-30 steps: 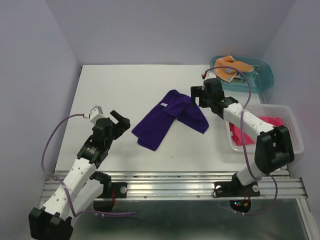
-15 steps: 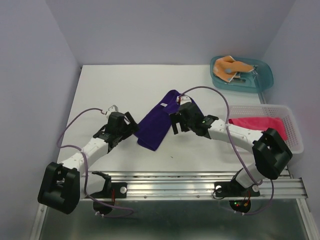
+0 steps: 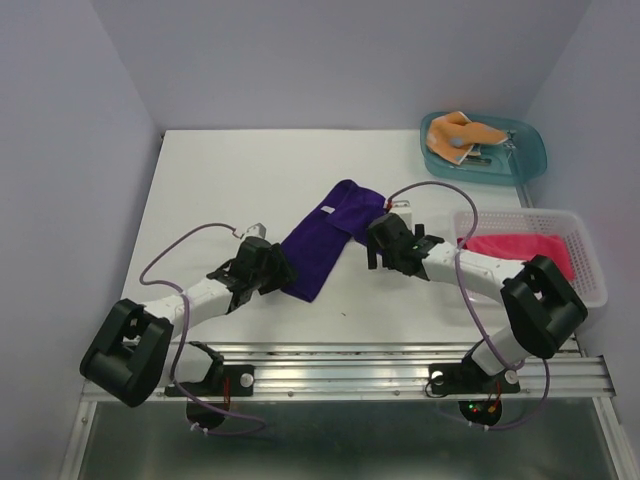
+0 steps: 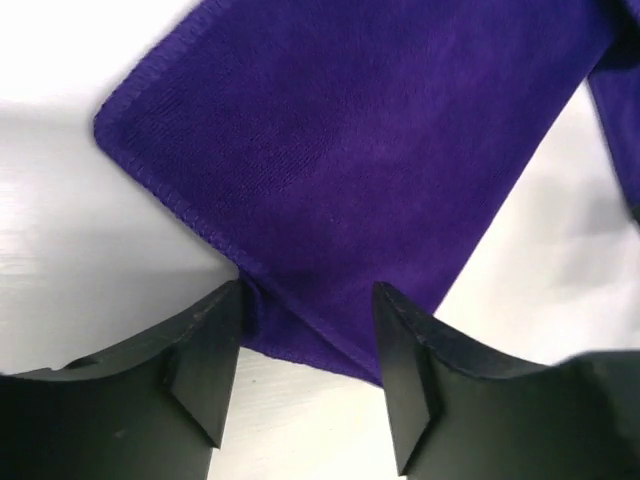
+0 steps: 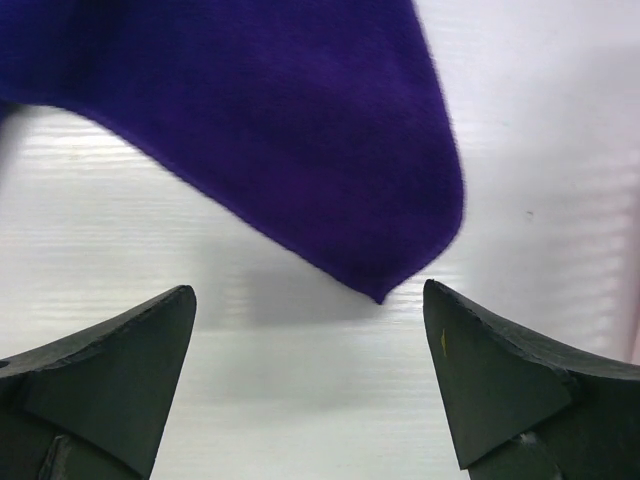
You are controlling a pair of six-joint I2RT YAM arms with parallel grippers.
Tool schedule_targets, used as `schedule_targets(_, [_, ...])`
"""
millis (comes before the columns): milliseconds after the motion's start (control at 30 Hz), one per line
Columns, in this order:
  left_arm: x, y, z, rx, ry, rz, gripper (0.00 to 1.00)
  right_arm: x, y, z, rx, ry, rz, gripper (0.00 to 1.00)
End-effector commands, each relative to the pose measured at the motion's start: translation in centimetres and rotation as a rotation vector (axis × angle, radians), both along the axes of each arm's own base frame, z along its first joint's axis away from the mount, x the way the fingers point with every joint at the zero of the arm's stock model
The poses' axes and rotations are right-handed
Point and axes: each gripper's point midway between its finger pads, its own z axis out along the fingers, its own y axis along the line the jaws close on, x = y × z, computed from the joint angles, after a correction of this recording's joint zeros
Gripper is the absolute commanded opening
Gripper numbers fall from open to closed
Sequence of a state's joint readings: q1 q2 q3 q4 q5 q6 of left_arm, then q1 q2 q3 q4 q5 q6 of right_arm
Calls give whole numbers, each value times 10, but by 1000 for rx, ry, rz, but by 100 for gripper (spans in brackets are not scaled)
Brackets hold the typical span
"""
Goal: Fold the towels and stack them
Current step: Flatten out the crumpled towel
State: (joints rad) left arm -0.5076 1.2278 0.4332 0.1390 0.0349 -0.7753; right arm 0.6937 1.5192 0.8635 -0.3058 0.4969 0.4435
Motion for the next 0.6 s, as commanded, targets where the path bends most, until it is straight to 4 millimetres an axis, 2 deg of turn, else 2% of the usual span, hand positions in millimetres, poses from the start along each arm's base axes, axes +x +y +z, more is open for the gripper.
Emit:
schedule_targets(0, [3, -11, 3, -1, -7, -34, 45, 3, -25, 2, 40, -24, -102, 100])
schedule_targets(33, [4, -9, 1, 12, -6, -26, 35, 4, -26, 3, 43, -29, -106, 100])
schedule_targets(67, [5, -7, 2, 18, -7, -17, 9, 4, -28, 2, 44, -29, -111, 100])
schedule_targets(100, [7, 3, -1, 59, -6, 29, 1, 4, -31, 2, 48, -30, -120, 100])
schedule_targets(233, [15, 37, 3, 170, -25, 196, 0, 5, -34, 0, 70, -25, -135, 100])
schedule_targets(333, [17, 86, 8, 295, -25, 391, 0, 5, -35, 1, 79, -26, -143, 100])
schedule_targets(467, [19, 116, 22, 315, -23, 473, 1, 9, -23, 8, 158, -48, -129, 100])
schedule_targets(500, [18, 116, 24, 314, -22, 470, 15, 9, -18, 9, 181, -50, -116, 100])
schedule_targets(533, [16, 118, 25, 319, -18, 474, 18, 8, -12, 8, 210, -43, -101, 100])
schedule_targets(567, [17, 118, 30, 311, -30, 475, 25, 9, -10, 9, 226, -46, -100, 100])
